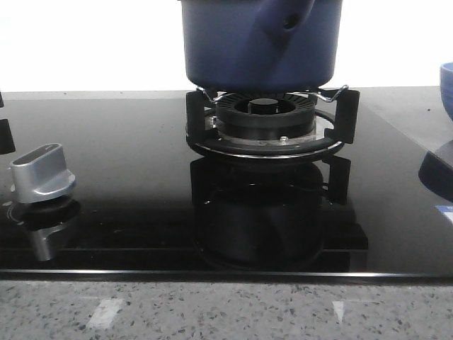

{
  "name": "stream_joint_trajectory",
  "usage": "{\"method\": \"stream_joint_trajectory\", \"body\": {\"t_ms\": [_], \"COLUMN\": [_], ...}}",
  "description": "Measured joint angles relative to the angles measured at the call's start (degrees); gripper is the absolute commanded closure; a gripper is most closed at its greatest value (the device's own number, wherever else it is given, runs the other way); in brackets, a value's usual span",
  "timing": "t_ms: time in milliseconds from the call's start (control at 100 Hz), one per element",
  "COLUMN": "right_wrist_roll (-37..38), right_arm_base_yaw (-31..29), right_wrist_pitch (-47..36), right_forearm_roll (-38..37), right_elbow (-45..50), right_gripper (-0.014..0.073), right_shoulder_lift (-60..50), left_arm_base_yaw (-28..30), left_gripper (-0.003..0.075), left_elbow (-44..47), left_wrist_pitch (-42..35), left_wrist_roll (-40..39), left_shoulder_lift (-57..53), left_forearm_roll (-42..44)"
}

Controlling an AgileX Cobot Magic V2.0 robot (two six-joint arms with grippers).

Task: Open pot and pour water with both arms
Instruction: 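Move left gripper over the blue lid knob, right gripper toward bowl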

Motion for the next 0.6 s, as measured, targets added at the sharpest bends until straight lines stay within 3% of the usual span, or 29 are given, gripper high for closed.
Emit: {"method": "stream_joint_trajectory", "body": {"t_ms": [200,390,600], "right_wrist_roll": [-0.37,-0.37,-0.37], "right_arm_base_yaw": [0.00,0.00,0.00], "right_wrist_pitch": [0.00,0.00,0.00], "right_forearm_roll": [0.10,1.06,1.38], "right_elbow": [0.00,0.00,-0.04], "right_gripper": [0.0211,0.0211,0.0211], "right_shoulder_lift": [0.00,0.00,0.00], "left_arm_base_yaw": [0.00,0.00,-2.16], "left_gripper": [0.0362,0.0362,0.0362], "left_elbow": [-0.16,-1.18,-7.40], "left_wrist_pitch": [4.74,8.23,8.44], "left_wrist_roll": [6.85,15.32,20.24], "left_shoulder_lift": [5.67,11.49,18.56], "left_forearm_roll": [-7.40,-15.18,-16.58]}}
